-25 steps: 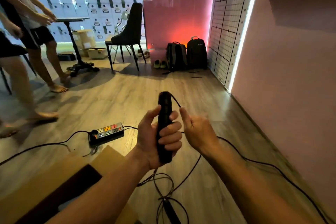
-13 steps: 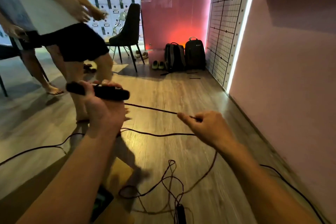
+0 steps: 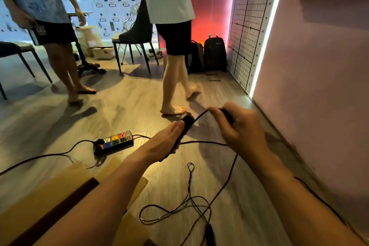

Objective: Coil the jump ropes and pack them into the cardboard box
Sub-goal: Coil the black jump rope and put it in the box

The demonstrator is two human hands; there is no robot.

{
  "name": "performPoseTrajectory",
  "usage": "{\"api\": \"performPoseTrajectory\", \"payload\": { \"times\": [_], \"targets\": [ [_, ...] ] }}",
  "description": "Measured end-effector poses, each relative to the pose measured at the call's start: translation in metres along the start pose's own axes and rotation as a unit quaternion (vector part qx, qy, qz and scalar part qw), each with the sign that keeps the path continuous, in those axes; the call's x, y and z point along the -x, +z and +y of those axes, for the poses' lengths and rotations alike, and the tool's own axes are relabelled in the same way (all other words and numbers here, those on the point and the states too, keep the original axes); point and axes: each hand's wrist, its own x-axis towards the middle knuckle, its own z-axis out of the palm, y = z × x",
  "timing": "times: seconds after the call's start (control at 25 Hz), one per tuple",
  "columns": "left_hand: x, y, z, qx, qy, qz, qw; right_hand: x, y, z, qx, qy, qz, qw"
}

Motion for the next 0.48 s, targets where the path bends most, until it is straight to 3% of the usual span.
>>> {"api": "performPoseTrajectory", "payload": {
  "times": [0.12,0.24,0.36,0.48],
  "targets": [
    [0.009,0.012,0.015,-0.010,0.014,-0.099,0.995,0.002,0.006,0.016,0.004,0.063,0.062,0.996],
    [0.014,0.016,0.025,0.017,0.035,-0.150,0.988,0.005,0.010,0.032,0.040,0.130,0.095,0.986],
    [0.021,0.020,0.042,0.162,0.047,-0.178,0.969,0.007,0.012,0.042,0.057,0.182,0.090,0.978],
    [0.026,0.018,0.055,0.327,0.064,-0.192,0.923,0.007,0.014,0.037,0.052,0.197,0.063,0.977]
  ]
}}
